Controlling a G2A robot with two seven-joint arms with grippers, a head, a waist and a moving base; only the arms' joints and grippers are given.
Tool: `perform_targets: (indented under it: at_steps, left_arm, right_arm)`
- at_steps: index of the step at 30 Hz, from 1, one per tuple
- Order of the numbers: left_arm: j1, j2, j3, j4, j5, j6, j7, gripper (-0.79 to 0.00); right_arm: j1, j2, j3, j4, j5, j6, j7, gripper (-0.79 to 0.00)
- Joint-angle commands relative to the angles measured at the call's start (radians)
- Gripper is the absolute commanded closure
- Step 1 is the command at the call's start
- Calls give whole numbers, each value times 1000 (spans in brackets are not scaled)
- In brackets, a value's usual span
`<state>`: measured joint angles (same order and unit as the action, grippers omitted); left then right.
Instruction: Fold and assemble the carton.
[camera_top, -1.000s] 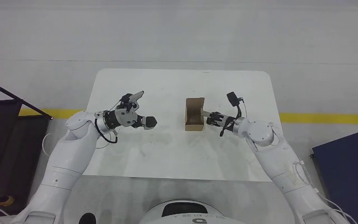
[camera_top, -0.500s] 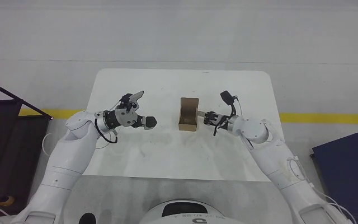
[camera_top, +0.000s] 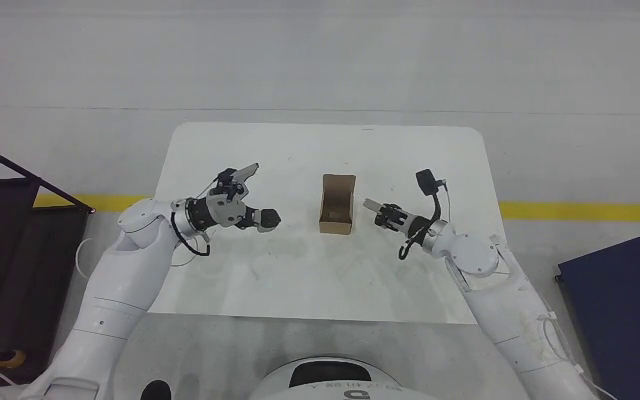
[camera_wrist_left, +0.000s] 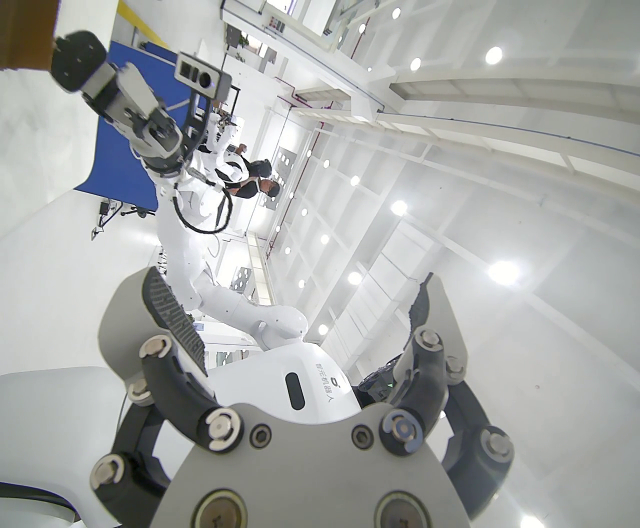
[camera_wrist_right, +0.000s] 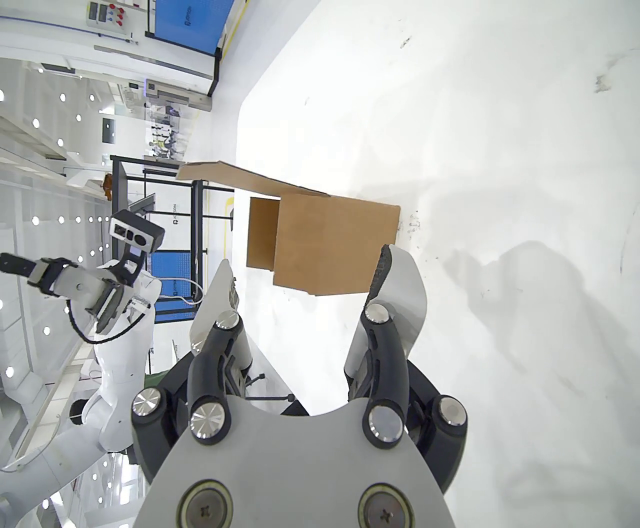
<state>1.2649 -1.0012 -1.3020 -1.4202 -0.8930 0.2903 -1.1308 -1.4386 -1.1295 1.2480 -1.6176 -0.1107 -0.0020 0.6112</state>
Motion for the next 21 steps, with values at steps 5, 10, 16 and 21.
perform_targets:
  at_steps: [5,10,16,21]
  left_arm:
    - [-88,-10,144,34,452,-119,141,-785]
    - [-137,-27,204,88,458,-197,115,-785]
    - [-131,-28,208,85,469,-199,127,-785]
    - [-130,-44,321,50,656,-205,218,-785]
  right_arm:
    - [-44,6,13,-68,-17,-24,-6,-529]
    - [-46,7,10,-93,-26,-22,8,-511]
    - [-45,9,-5,-92,-50,-3,38,-508]
    - [4,0,-53,-37,-40,7,48,-499]
